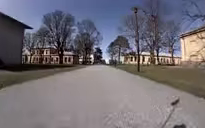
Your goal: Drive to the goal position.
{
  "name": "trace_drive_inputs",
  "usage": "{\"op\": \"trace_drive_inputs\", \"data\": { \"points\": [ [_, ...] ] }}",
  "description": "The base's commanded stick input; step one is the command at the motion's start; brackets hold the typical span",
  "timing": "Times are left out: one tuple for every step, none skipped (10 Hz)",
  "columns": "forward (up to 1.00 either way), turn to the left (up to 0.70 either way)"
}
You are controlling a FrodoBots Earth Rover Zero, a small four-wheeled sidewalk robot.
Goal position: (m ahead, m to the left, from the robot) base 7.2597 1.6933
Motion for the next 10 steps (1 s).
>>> {"op": "trace_drive_inputs", "data": {
  "points": [
    [0.85, 0.0],
    [0.85, 0.0],
    [0.85, 0.0],
    [0.85, 0.0],
    [0.85, 0.0],
    [0.85, 0.0],
    [0.85, 0.0],
    [0.85, 0.0],
    [0.85, 0.0],
    [0.85, 0.0]
  ]
}}
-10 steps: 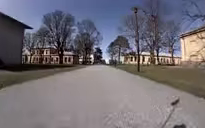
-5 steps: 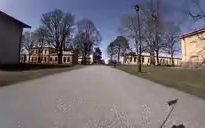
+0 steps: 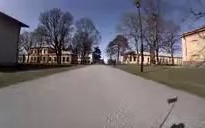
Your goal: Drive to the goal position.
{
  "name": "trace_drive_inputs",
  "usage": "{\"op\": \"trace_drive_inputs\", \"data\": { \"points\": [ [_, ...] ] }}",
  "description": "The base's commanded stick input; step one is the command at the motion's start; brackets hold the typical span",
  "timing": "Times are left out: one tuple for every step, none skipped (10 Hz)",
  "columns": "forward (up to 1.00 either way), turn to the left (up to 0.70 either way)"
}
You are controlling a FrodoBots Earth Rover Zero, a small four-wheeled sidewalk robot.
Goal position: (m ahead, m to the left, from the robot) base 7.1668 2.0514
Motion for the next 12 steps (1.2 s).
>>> {"op": "trace_drive_inputs", "data": {
  "points": [
    [0.85, 0.0],
    [0.85, 0.0],
    [0.85, 0.0],
    [0.85, 0.0],
    [0.85, 0.0],
    [0.85, 0.0],
    [0.85, 0.0],
    [0.85, 0.0],
    [0.85, 0.0],
    [0.85, 0.0],
    [0.85, 0.0],
    [0.85, 0.0]
  ]
}}
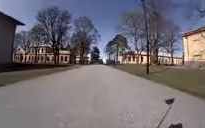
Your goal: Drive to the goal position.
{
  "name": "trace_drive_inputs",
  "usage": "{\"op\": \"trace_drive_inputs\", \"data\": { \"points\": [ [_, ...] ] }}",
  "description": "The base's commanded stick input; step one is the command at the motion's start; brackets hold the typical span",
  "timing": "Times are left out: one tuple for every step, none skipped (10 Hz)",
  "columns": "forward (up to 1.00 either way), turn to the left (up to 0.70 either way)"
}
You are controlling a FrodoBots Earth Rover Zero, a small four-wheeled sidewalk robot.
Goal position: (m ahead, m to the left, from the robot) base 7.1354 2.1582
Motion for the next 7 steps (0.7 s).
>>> {"op": "trace_drive_inputs", "data": {
  "points": [
    [0.85, 0.0],
    [0.85, 0.0],
    [0.85, 0.0],
    [0.85, 0.0],
    [0.85, 0.0],
    [0.85, 0.0],
    [0.85, 0.0]
  ]
}}
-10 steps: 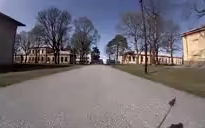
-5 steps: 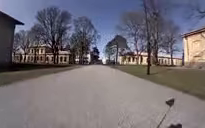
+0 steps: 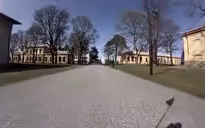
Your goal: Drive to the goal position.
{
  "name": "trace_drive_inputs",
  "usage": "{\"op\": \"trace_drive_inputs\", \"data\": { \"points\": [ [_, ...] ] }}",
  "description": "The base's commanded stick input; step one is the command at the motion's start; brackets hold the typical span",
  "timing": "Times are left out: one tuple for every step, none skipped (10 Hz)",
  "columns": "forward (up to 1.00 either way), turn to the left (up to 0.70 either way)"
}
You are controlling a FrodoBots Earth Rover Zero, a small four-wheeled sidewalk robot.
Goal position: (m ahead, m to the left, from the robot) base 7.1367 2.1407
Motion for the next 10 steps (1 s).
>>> {"op": "trace_drive_inputs", "data": {
  "points": [
    [0.85, 0.0],
    [0.85, 0.0],
    [0.85, 0.0],
    [0.85, 0.0],
    [0.85, 0.0],
    [0.85, 0.0],
    [0.85, 0.0],
    [0.85, 0.0],
    [0.85, 0.0],
    [0.85, 0.0]
  ]
}}
